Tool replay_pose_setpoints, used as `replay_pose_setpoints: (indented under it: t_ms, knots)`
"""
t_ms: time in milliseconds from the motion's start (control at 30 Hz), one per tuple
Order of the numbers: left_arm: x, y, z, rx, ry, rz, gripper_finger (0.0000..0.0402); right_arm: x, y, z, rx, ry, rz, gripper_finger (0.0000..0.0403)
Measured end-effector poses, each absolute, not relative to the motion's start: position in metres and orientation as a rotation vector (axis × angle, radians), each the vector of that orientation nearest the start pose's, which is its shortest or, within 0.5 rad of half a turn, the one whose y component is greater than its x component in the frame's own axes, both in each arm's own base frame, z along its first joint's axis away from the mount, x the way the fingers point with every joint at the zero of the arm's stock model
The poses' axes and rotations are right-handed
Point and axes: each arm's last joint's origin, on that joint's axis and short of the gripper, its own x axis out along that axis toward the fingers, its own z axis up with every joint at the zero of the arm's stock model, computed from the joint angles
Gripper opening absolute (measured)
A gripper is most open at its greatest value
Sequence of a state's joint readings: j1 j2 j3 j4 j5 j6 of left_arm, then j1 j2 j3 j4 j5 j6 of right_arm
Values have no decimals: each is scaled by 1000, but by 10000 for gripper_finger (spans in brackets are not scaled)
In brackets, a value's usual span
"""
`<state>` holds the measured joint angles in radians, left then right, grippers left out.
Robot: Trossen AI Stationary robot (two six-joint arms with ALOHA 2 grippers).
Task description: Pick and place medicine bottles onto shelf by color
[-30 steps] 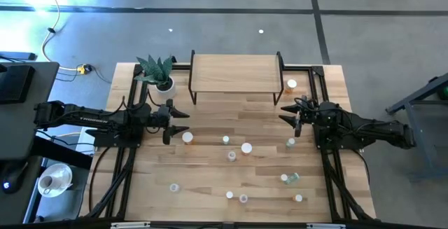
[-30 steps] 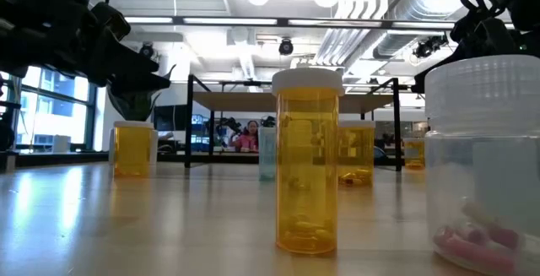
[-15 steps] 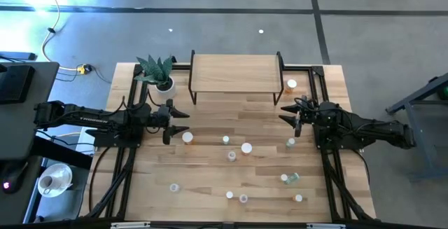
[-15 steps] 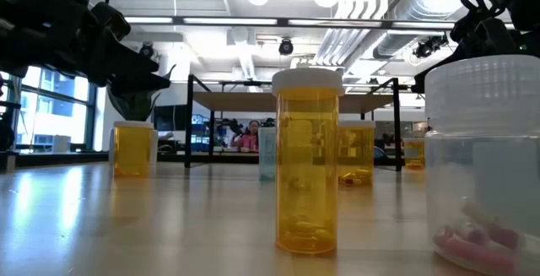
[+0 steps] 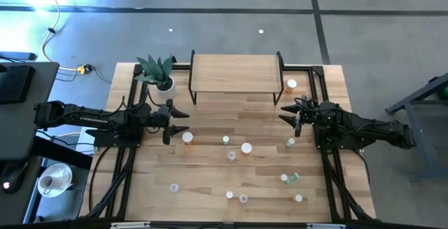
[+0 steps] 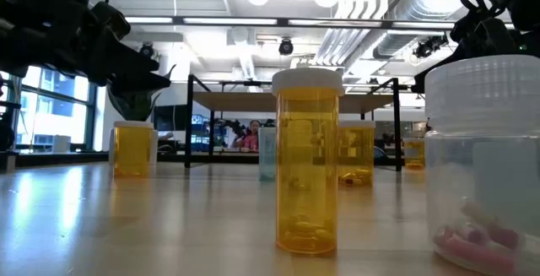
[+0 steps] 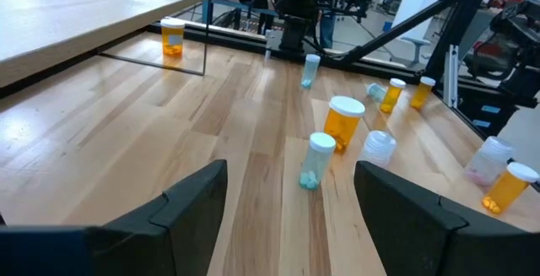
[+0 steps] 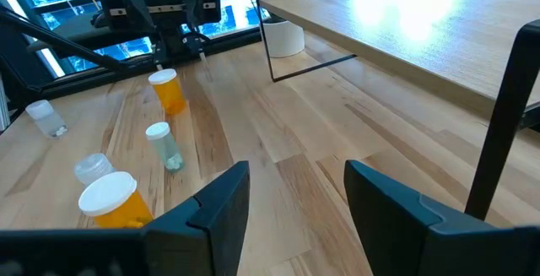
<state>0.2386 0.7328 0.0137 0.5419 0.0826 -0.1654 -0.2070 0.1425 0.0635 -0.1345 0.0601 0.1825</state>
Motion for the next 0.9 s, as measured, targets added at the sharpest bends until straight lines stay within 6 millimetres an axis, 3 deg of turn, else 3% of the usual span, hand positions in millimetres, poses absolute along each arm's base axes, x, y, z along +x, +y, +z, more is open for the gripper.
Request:
replay_pose_setpoints:
  t_ms: [567, 900]
  knots:
    - [143, 31, 152, -253, 178, 236, 250, 100, -23, 161, 196, 188, -285, 185]
    - [156, 20, 178, -226, 307, 213, 250, 100, -23, 161, 196, 189, -285, 185]
